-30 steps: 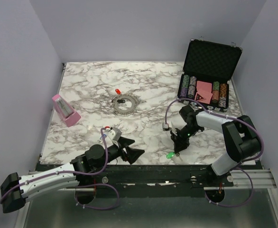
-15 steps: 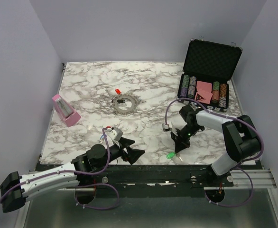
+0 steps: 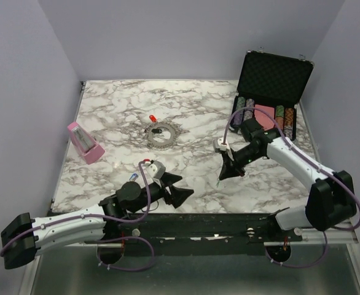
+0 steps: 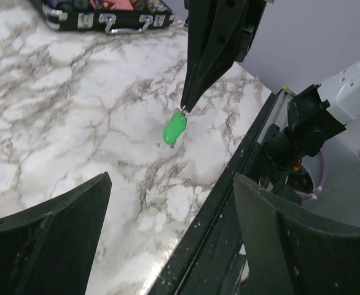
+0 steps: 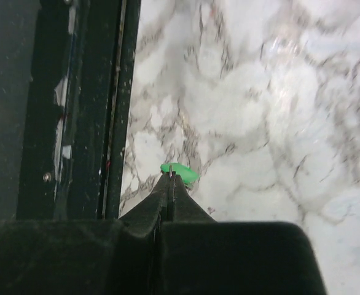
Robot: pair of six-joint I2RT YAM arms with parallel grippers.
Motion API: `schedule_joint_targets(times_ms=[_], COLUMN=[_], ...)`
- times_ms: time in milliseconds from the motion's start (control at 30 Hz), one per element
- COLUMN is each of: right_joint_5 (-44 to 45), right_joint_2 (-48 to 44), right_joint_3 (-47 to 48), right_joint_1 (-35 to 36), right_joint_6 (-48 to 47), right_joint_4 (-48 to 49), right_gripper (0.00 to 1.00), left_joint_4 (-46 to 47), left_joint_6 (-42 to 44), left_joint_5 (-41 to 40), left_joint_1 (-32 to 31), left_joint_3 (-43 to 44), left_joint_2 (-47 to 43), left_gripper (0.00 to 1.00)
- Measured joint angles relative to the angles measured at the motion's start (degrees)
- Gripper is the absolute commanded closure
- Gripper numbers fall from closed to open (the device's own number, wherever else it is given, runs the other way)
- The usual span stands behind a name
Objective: Put the keys on the keyring
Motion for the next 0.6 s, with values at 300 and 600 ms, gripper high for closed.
schedule_joint_targets(times_ms=[300,600], right_joint_5=[-14.60,-23.06], right_joint_2=[-7.74,-9.46], right_joint_3=[2.56,2.49], right_joint_1=[-0.13,-0.13], right_joint_6=[0.09,-2.43], right_joint_4=[1.49,1.42], right_gripper=[1.00,0.99], left_joint_4=[10.23,16.85], left_joint_6=[11.15,18.21], left_joint_5=[6.62,13.53], left_joint_1=[0.17,0.20], left_joint_3=[11.56,12.94], left_joint_2=[16.46,22.51], left_gripper=[0.37,0.51])
